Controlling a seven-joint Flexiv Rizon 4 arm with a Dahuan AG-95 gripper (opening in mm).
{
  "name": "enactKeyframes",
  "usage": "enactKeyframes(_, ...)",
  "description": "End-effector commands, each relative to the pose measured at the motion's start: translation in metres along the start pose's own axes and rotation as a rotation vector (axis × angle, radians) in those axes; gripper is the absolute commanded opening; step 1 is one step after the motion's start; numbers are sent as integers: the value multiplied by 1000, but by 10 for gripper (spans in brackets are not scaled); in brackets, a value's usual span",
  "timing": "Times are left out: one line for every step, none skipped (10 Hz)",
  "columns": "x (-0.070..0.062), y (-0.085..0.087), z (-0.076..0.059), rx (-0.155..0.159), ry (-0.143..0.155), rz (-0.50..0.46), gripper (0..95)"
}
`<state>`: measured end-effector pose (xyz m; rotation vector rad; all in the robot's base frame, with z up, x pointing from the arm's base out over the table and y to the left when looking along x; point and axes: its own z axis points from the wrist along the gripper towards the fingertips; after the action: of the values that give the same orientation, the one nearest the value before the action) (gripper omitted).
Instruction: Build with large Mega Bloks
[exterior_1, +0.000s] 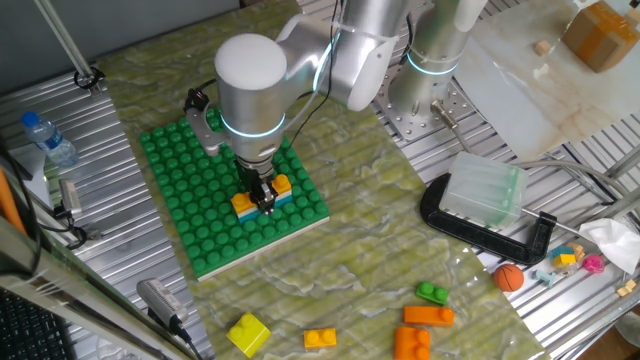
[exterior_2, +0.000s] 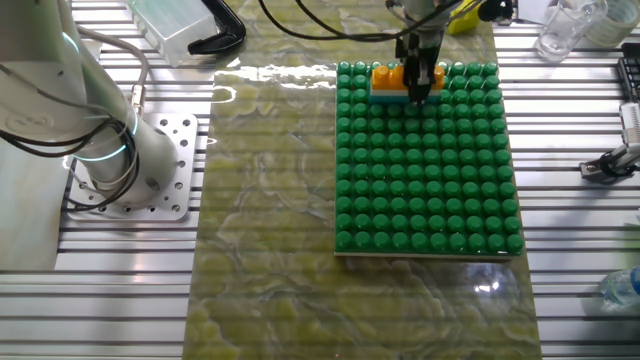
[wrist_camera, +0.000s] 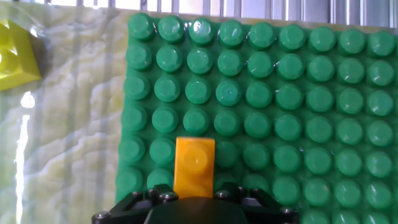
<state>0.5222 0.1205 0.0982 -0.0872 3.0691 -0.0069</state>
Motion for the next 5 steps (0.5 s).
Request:
enactKeyframes(-1,2,-4,2,-1,4,570)
enactKeyframes(-1,2,-4,2,-1,4,570)
enactKeyframes(-1,2,-4,2,-1,4,570)
enactKeyframes(-1,2,-4,2,-1,4,570)
enactKeyframes(-1,2,-4,2,-1,4,570)
